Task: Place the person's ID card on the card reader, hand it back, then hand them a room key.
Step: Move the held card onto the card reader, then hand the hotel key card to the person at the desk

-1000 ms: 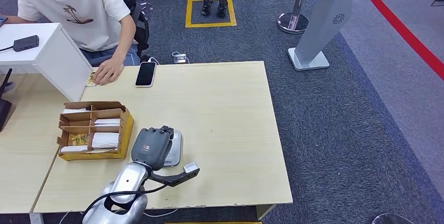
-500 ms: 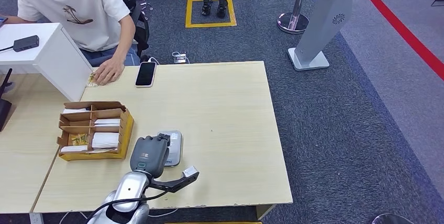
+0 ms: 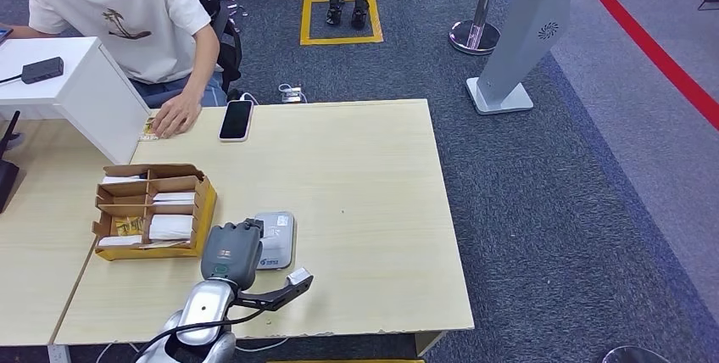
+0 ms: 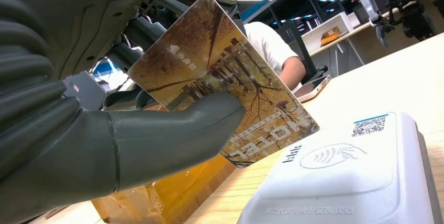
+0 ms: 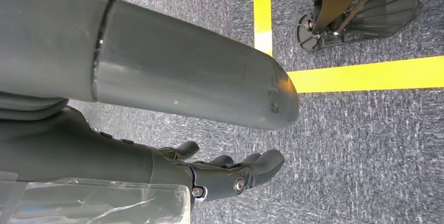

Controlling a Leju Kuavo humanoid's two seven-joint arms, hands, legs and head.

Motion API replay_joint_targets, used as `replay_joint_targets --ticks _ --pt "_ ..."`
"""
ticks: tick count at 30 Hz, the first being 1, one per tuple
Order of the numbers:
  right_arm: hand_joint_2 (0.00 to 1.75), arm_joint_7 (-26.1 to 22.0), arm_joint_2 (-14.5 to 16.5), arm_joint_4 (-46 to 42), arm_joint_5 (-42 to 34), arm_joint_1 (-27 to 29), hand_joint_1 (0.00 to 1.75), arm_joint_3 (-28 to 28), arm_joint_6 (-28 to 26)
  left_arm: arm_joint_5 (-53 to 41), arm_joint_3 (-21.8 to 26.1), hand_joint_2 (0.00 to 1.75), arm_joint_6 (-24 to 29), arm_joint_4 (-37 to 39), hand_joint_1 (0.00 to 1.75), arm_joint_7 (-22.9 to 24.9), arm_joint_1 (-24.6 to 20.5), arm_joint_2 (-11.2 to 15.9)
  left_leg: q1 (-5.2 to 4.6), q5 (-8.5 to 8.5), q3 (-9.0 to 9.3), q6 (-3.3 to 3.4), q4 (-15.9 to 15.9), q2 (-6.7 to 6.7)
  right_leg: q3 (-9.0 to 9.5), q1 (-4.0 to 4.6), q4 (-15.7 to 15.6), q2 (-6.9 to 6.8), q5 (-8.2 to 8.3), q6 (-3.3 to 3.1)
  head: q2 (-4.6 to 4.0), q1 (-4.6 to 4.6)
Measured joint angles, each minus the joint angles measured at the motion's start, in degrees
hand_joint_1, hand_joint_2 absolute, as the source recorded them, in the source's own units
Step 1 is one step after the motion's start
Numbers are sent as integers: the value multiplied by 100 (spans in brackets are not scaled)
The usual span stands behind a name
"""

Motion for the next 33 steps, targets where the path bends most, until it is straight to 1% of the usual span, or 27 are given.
replay_joint_targets --ticks 4,9,18,21,28,33 --pt "0 1 0 0 -26 0 0 -1 0 0 -2 175 -21 0 175 26 7 15 0 0 0 0 0 0 0 0 0 0 0 0 0 0" --pt "0 17 0 5 -42 0 0 -1 -2 0 -2 175 -109 -14 175 180 39 32 0 0 -1 0 0 0 0 0 0 0 0 0 0 0" --pt "0 14 0 22 -34 -1 0 -1 1 0 43 175 -84 -18 175 -57 192 -28 0 -1 -2 1 0 0 0 0 0 -1 0 0 -1 0" --pt "0 13 0 22 -29 -2 0 -1 4 0 67 175 -38 8 175 -141 220 -93 0 -1 -2 1 0 0 0 0 -1 -1 0 0 -1 0" --pt "0 33 0 22 23 -4 0 -1 4 0 134 175 177 215 175 -243 269 -350 0 -2 -2 2 0 0 1 -1 -1 -2 0 1 -1 0" --pt "0 39 0 24 50 -5 0 -1 2 0 180 175 185 317 175 -279 268 -469 0 -2 -2 3 0 0 1 0 -1 -2 0 1 0 0"
